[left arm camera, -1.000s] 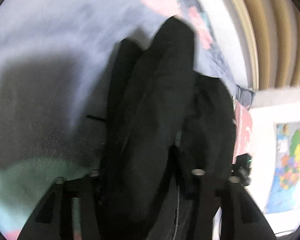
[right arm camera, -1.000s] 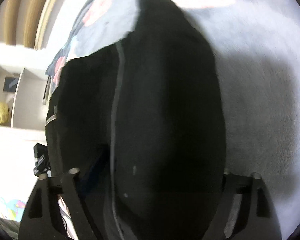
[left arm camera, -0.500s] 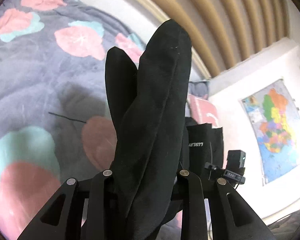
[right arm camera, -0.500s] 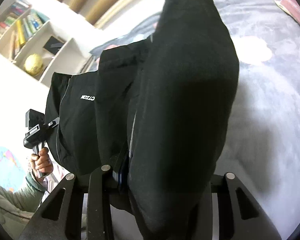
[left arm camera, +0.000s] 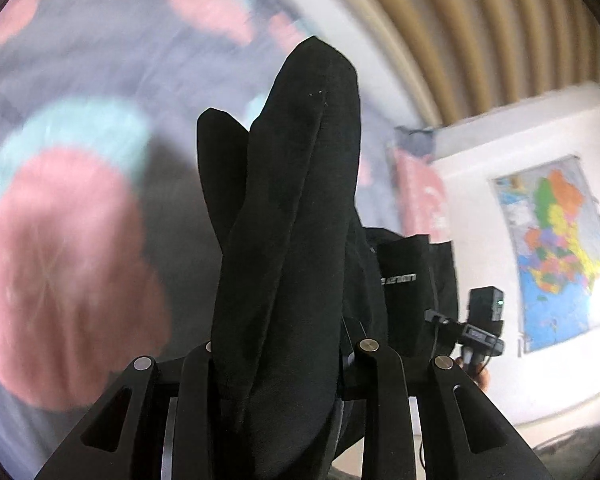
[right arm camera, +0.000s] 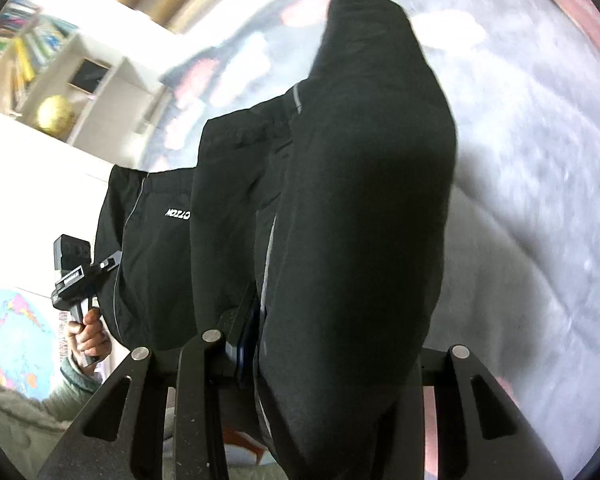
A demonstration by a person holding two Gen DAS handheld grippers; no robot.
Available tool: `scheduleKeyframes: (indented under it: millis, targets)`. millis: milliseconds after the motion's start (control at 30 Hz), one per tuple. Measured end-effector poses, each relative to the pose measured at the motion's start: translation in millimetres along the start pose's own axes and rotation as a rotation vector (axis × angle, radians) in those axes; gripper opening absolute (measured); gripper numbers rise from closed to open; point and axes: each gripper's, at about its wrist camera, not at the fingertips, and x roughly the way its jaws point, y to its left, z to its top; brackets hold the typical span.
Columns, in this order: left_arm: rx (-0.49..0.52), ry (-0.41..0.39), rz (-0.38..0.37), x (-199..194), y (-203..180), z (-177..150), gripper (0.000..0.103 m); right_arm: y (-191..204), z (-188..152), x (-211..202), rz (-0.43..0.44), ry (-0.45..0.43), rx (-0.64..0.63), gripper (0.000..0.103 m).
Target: Fold large clothes
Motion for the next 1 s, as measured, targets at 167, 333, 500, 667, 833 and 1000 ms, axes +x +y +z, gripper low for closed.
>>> scheduleKeyframes:
  millis: [167,333,500,667,833,1000]
  targets:
    - [-0.143,-0.04,-0.003,20.1,93.9,-13.1,0.038,-45.1,16.9,36.1,-0.087,-0.041,0.012,0.051]
    - [-0.137,-0.07,-0.132,32.7,138.8,-19.3,0.057,-86.1,-0.2,53.6,-0.022,-0.114,0.088,0.068]
    - [-0.035,-0.122,-0.128,22.5,131.4,-26.5,0.057,-106.0,-20.8,52.0,0.044,-0.198,0.135,0.075]
    - [0.059,-0.168,-0.023,-11.2,117.4,-37.0,0.059,-83.5,-22.5,50.0,-0.087,-0.267,0.09,0.077]
    - [0.168,-0.312,0.194,-83.3,82.3,-61.9,0.059,-36.6,-47.4,-10.0,-0.428,-0.374,-0.01,0.08]
    - [0.408,-0.343,0.266,-76.5,-14.6,-72.9,0.06,40.6,-42.5,-21.8,-0.305,-0.451,-0.1,0.085]
